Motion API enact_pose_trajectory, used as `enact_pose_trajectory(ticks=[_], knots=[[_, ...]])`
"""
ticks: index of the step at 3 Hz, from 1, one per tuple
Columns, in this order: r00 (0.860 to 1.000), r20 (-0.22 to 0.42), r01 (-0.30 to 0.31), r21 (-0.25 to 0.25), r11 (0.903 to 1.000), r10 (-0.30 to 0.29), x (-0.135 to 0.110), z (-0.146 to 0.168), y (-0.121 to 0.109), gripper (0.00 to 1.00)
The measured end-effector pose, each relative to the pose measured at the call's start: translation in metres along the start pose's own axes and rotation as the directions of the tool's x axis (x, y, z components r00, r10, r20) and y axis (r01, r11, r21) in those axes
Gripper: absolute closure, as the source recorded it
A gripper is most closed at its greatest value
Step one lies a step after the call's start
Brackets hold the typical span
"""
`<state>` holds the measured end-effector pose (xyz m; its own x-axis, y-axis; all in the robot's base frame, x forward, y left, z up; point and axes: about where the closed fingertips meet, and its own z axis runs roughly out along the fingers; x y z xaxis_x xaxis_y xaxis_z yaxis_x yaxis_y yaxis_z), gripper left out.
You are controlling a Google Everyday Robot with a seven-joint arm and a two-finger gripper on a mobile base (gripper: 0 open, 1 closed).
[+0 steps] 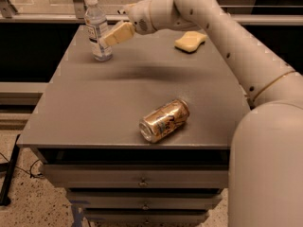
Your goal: Move blue plastic bottle near orange can
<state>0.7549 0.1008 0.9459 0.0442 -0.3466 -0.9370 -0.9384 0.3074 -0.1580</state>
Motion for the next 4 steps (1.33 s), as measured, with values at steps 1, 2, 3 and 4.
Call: enact_pose_trajectory(ticks=[1, 2, 3, 4], knots=[[1.000, 0.017, 0.023, -0.035, 0.9991, -0.022, -0.008, 0.037, -0.001, 0.00], [1.000, 0.017, 0.024, -0.028, 0.9993, -0.023, -0.007, 0.056, -0.003, 0.15], [1.000, 0.026, 0.015, 0.001, 0.9999, -0.015, -0.002, 0.064, -0.005, 0.39], [0.999, 0.032, 0.005, 0.024, 0.9997, -0.006, 0.002, 0.065, -0.006, 0.62]])
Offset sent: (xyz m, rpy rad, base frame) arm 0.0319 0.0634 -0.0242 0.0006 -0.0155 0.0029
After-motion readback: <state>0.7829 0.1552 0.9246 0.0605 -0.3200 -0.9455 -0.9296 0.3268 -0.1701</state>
